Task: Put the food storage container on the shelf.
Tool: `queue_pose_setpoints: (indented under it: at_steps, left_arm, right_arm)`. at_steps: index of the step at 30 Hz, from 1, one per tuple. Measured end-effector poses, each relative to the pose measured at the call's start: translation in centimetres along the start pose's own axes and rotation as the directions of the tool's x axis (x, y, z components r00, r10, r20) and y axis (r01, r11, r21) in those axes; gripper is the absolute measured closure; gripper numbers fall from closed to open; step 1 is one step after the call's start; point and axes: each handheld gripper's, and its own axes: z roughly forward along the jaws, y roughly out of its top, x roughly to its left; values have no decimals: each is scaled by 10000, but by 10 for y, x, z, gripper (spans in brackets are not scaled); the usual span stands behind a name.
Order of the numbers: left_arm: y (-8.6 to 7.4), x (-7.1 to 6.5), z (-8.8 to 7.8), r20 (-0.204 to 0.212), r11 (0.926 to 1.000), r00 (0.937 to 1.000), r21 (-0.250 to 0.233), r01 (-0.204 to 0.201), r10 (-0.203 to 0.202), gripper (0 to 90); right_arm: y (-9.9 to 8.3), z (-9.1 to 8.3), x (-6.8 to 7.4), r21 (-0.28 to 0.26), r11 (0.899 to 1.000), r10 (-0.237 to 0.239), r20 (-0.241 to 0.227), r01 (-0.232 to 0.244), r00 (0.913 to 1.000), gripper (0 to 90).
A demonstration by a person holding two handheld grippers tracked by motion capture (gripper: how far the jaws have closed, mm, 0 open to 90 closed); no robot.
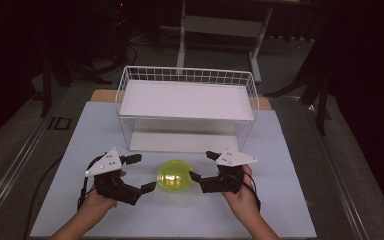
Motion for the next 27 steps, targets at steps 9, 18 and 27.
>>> queue_pose_setpoints:
  at_steps: [9,18,27]
  left_arm:
    - [-6,17,25,-85,9903,9914,472,1308,-1306,11]
    - [-19,27,51,-713,9627,9685,1135,2456,-2386,59]
    - [-41,31,57,-711,9088,9200,1434,3918,-3854,236]
  right_arm:
    - [-1,16,-12,567,9946,871,-3,-869,9962,120]
    - [-12,34,-19,805,9737,2109,355,-2131,9769,164]
    - [-26,43,-26,1476,9309,3396,-134,-3340,9405,319]
